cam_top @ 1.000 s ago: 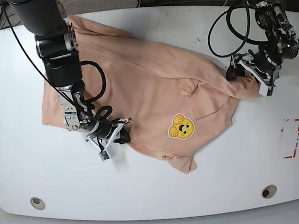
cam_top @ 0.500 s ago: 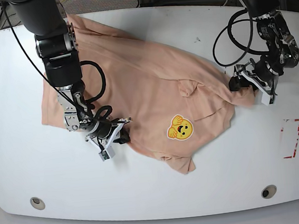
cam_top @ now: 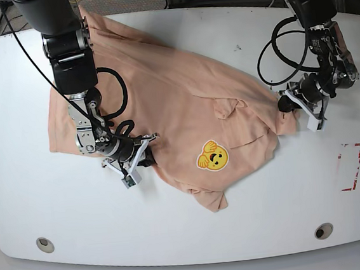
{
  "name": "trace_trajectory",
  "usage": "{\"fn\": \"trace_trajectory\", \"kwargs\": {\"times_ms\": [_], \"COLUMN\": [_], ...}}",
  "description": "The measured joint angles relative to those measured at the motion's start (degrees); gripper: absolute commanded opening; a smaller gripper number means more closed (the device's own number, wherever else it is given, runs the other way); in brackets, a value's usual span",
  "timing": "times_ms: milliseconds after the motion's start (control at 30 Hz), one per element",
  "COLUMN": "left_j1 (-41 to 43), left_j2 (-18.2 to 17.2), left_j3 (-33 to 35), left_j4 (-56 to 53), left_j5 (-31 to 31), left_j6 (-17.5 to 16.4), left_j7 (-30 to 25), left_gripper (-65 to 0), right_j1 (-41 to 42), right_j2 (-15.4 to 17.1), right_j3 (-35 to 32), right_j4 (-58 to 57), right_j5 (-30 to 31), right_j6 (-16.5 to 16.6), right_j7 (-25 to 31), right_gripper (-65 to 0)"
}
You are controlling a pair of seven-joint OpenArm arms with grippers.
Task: Fold the T-shirt properly
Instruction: 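Grasp the shirt hem corner with the left gripper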
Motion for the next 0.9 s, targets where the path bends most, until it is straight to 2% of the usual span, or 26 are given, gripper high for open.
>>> {"fn": "trace_trajectory", "kwargs": {"times_ms": [100,233,300,467,700,900], "left_j1": [0.42,0.24,-0.22,-1.99,-7.34,-14.27], "left_j2": [0.20,-1.40,-2.71,-3.56,-3.30,-3.45], "left_j3": [0.07,1.64,4.33,8.90,10.19,9.64], "left_j4": [2.32,6.14,9.03,16.55,20.61,25.27], "left_j5": [0.66,1.14,4.50,8.92,10.49,10.58], "left_j6": [0.00,0.57,3.26,4.70,4.66,4.61], "left_j7": [1.11,1.25,-0.39,-5.68,-4.42,1.68], "left_gripper": [-65.0,-65.0,-65.0,-65.0,-65.0,-65.0], "right_j1": [-1.60,-3.15,-3.54,-3.52,-2.16,1.29], "right_j2": [0.92,2.71,3.10,3.78,6.45,8.50], "right_j3": [0.11,0.15,0.17,0.04,0.09,0.04], "right_j4": [4.79,11.47,14.71,20.46,24.39,25.59], "right_j5": [-0.35,-0.20,-0.42,0.04,-0.09,-0.26], "right_j6": [-0.39,-0.39,-0.42,-0.11,0.04,0.02], "right_j7": [-2.58,-5.99,-7.69,-10.25,-11.23,-11.37], "right_gripper": [-65.0,-65.0,-65.0,-65.0,-65.0,-65.0]}}
